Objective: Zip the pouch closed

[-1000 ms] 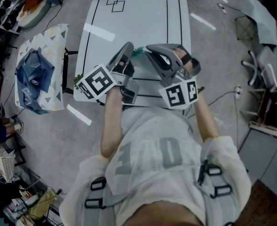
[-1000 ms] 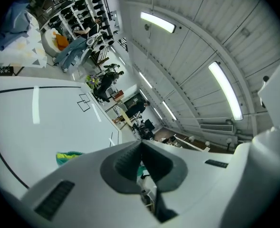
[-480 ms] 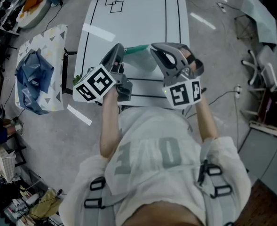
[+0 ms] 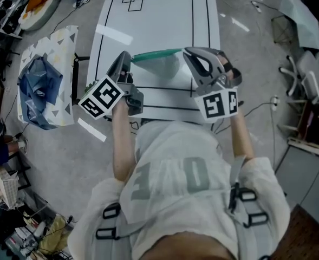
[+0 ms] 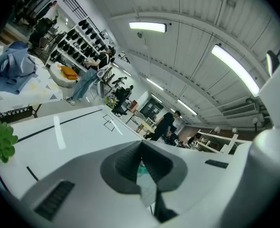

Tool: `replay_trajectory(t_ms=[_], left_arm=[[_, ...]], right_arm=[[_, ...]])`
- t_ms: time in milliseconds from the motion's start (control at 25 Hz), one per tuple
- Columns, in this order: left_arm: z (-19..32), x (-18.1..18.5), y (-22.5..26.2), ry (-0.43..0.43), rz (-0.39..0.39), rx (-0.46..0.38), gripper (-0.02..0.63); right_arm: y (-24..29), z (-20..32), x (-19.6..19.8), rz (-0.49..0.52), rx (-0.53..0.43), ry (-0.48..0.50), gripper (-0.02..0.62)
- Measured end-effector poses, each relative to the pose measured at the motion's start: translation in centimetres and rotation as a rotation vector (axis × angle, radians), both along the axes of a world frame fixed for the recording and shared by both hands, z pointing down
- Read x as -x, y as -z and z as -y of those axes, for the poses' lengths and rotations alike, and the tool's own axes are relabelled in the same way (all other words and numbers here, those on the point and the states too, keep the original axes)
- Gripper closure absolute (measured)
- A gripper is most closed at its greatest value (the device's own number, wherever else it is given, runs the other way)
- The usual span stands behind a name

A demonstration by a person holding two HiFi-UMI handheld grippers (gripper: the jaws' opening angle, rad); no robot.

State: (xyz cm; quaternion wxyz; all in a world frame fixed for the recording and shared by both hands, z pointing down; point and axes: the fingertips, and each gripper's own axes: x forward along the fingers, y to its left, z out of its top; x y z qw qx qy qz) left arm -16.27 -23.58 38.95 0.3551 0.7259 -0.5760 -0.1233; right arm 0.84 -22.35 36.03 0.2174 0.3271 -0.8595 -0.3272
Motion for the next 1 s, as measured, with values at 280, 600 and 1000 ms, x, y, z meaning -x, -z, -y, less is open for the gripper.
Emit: replay_trajectory(t_ms=[280,600,1000], left_arm=[[-0.4,0.1,-0.4,0.001,0.041,0.004,0.600],[-0.9,1.4,-0.7,0.025,0.093,-0.002,0.600],[-1.7,3.7,0.9,0.085,0.160,-0.113,0.597]], right_arm=[[-0.3,-0.5,0.1,0.012,0.016,-0.007,0.580],[0.4,-1.0,1.8,-0.022,0.032,0.016,0.578],[1.2,-1.8,3.5,0.024,0.079,0.054,0.578]])
